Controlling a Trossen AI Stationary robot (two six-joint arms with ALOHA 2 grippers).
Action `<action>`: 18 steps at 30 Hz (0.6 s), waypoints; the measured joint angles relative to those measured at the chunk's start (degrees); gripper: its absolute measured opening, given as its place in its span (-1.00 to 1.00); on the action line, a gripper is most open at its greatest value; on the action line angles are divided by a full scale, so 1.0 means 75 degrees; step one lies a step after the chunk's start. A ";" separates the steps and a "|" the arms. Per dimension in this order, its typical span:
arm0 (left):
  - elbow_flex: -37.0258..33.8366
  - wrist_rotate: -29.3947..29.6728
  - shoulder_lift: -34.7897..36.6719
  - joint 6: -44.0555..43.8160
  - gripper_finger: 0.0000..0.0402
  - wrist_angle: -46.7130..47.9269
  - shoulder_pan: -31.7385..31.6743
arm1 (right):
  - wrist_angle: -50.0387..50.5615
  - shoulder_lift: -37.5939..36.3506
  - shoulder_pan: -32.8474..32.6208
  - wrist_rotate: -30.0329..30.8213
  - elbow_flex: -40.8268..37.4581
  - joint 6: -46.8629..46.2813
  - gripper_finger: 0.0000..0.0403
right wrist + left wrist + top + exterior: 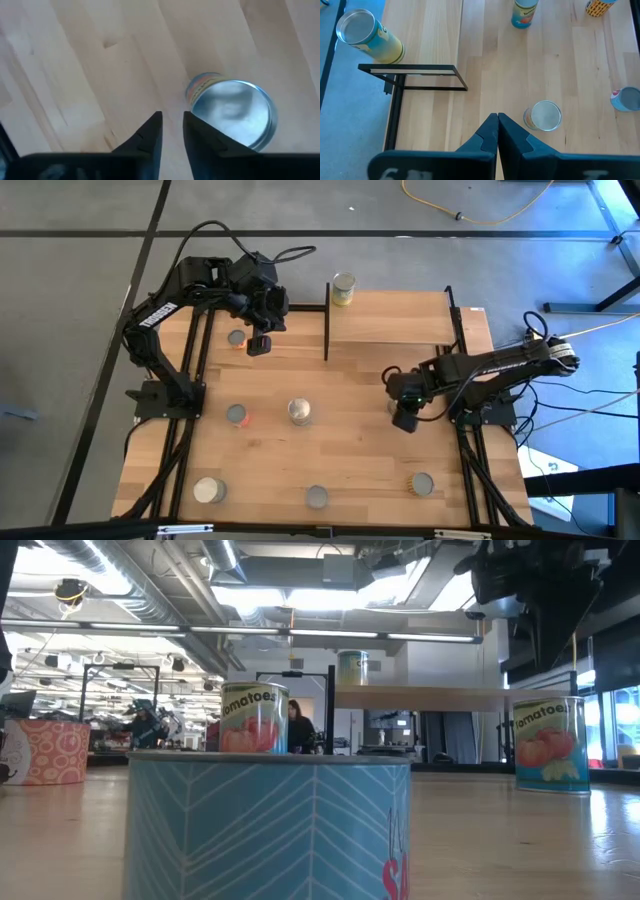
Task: Pick and place cans onto a shelf
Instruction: Put the right canned tomatoes on the shelf
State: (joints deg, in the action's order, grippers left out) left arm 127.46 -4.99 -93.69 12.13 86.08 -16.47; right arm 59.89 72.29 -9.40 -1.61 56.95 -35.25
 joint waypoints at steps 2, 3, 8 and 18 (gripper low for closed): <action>0.0000 0.0000 0.0000 0.0002 -1.00 0.0000 0.0000 | 0.0040 0.0111 0.0005 0.0001 -0.0003 -0.0271 -0.59; 0.0000 0.0000 0.0000 0.0002 -1.00 0.0000 0.0000 | 0.0042 0.0189 0.0005 -0.0003 -0.0003 -0.0348 -0.59; 0.0000 0.0000 0.0000 0.0005 -1.00 0.0000 0.0000 | 0.0039 0.0639 0.0005 0.0036 -0.0006 -0.0553 -0.58; 0.0000 0.0000 0.0000 0.0005 -1.00 0.0000 0.0000 | 0.0053 0.0908 0.0002 0.0067 -0.0011 -0.0460 -0.58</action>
State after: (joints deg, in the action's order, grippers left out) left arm 127.46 -4.99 -93.69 12.16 86.08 -16.47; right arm 60.29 79.10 -9.38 -1.10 56.87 -38.70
